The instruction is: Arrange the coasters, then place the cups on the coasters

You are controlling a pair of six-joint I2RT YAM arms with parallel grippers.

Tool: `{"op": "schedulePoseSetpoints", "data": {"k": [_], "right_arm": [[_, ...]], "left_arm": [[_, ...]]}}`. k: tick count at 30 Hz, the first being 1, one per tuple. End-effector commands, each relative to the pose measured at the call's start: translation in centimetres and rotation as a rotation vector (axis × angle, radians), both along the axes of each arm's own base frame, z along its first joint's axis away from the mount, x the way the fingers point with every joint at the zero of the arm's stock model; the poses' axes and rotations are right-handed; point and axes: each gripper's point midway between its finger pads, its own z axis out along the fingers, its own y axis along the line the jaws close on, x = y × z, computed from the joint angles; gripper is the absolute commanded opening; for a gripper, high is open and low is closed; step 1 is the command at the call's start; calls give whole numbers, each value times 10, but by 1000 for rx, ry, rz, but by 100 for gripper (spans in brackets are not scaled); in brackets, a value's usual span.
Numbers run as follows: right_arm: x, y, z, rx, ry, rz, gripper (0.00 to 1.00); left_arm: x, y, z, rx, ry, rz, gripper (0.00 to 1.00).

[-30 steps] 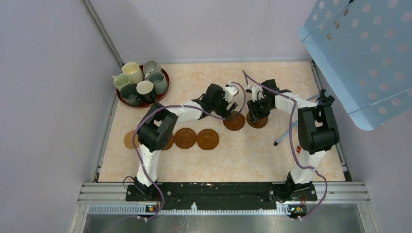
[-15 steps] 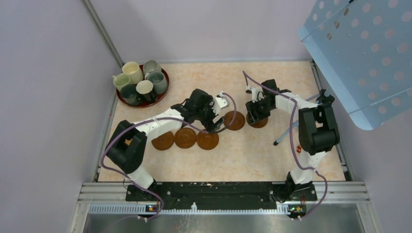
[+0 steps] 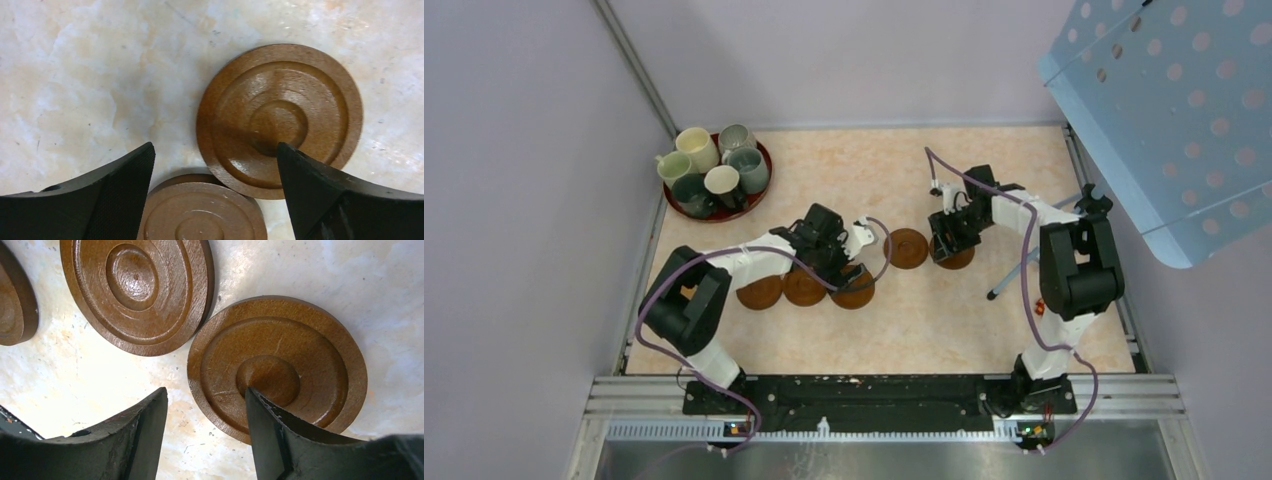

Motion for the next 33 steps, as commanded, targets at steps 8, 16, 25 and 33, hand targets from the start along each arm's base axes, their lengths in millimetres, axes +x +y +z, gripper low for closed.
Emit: {"op": "schedulePoseSetpoints", "data": {"k": [8,16,25,33], "right_arm": [[19,0,37,-5,-109,-1,60],[19,-19,16,-114,-99,-10,56],[31,-39,-2,-217,-111,-26,52],[46,-54,-1,-266,-145,-68,51]], "left_arm": [[65,9,5,-36,-64,141,87],[95,11,3,-47,-100,225,86],[126,12,5,-52,-127,293,86],[137,19,4,-44,-136,326,87]]}}
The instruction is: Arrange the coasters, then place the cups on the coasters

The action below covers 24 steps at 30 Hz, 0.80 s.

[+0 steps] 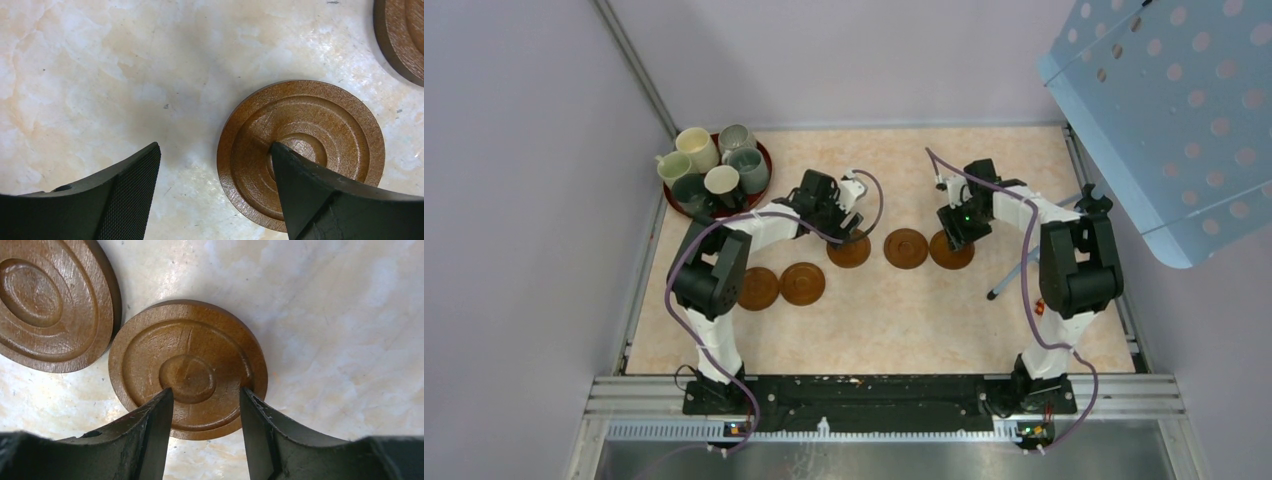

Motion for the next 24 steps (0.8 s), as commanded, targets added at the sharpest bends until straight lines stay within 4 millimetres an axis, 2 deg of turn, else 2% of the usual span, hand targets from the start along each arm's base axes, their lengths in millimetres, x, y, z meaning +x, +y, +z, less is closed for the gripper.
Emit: {"op": "schedulePoseSetpoints", "data": {"k": [1,8,17,20,24], "right_arm": [[19,-13,1,-46,-45,-24,51],[22,-17,3,-55,-51,-30,51],[31,-27,7,-101,-88,-43,51],[31,-22,14,-72,-96,-33,51],[35,-11,37,-11,-139,-15,54]], "left_arm": [[15,8,0,15,-25,48,87],[17,10,11,0,-32,50,89],[8,10,38,-26,-55,34,94],[-2,9,53,-54,-50,1,98],[-30,18,70,-78,-7,-90,99]]}}
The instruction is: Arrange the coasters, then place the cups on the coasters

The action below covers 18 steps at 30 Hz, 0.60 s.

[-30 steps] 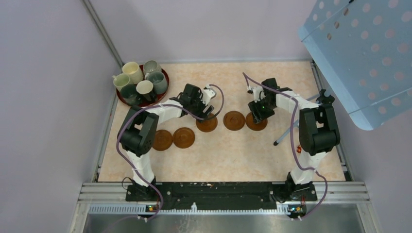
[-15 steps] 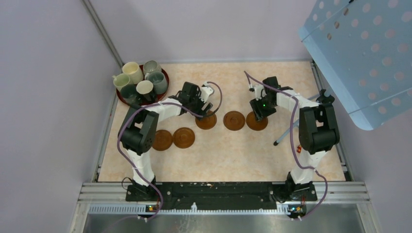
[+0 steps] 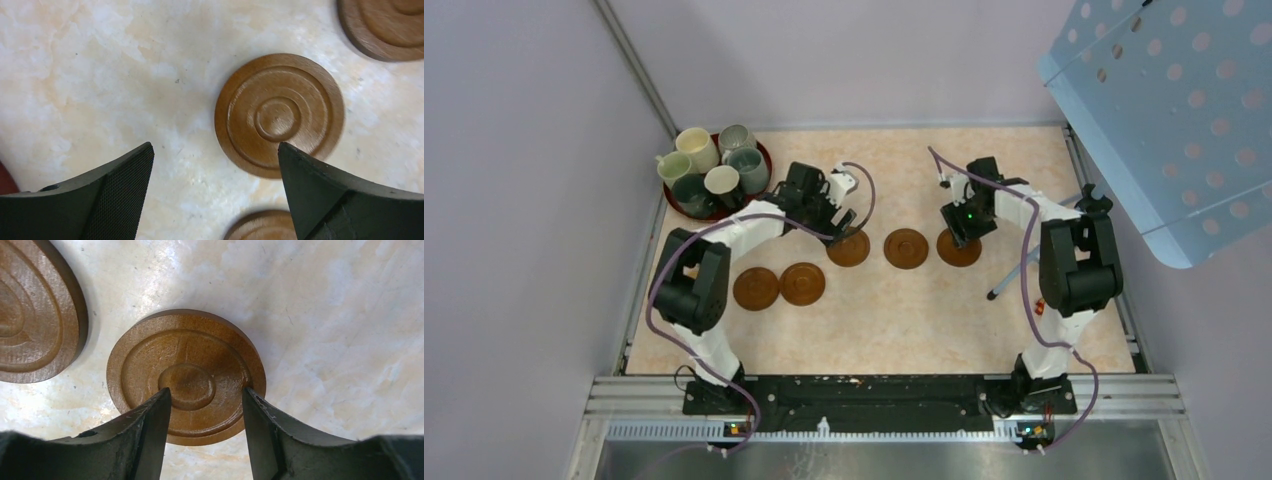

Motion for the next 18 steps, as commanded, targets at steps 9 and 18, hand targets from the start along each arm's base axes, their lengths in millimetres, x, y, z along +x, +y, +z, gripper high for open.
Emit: {"op": "schedulePoseSetpoints", "data": {"k": [9,18], "right_arm": [[27,38,88,189,-163,80,59],[5,71,101,305,-124,159,60]], "left_arm": [[-83,60,21,24,89,-207,99],[-86,94,5,31,137,-161,99]]}}
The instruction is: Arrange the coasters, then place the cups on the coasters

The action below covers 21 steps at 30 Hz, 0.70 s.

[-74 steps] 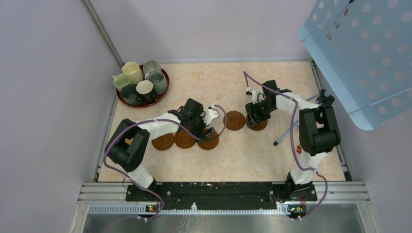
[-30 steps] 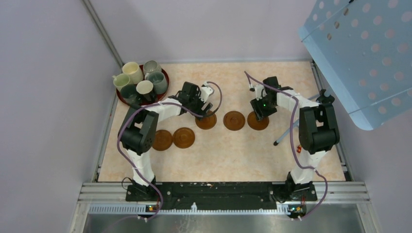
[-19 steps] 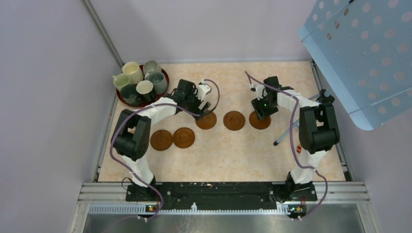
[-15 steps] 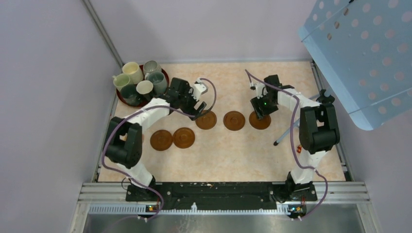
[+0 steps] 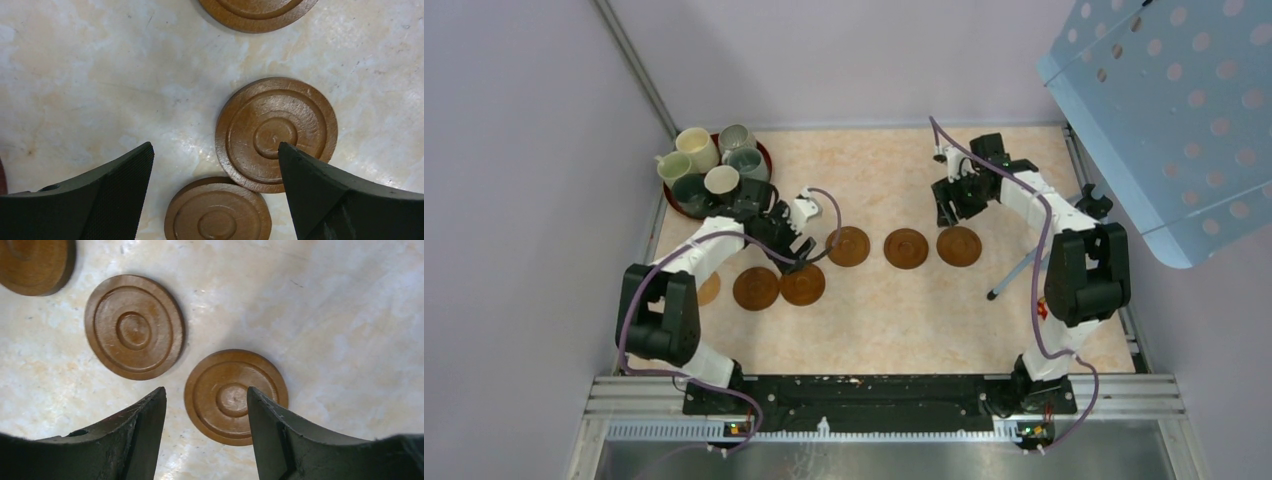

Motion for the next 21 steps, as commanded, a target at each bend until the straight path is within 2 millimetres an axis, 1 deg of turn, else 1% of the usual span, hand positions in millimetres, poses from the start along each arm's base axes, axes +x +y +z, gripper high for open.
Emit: {"op": "schedulePoseSetpoints", "data": {"k": [1,7,9,10,14,16,17,19,21], "right_arm": [[-18,26,29,102,-18,70,60],[-43,53,27,136,2,152,60],[-49,67,28,148,4,182,60],[-51,74,28,152,4,197,59],[-61,116,32,166,-4,271,57],[-66,140,32,173,-8,312,56],[-68,152,31,174,-11,334,55],[-74,176,28,179,-11,381,54],[-80,201,26,186,-6,425,53]], "left_arm": [[-3,16,-1,-14,9,-11,99],[-13,52,-3,-9,13,69,99],[-15,65,-3,-8,9,100,98],[-16,78,-2,-12,9,134,98],[-20,119,6,-32,0,228,96],[-24,146,10,-41,-8,301,95],[-26,155,10,-44,-7,325,94],[-31,167,10,-46,-5,362,93],[-35,169,9,-46,-5,370,91]]}}
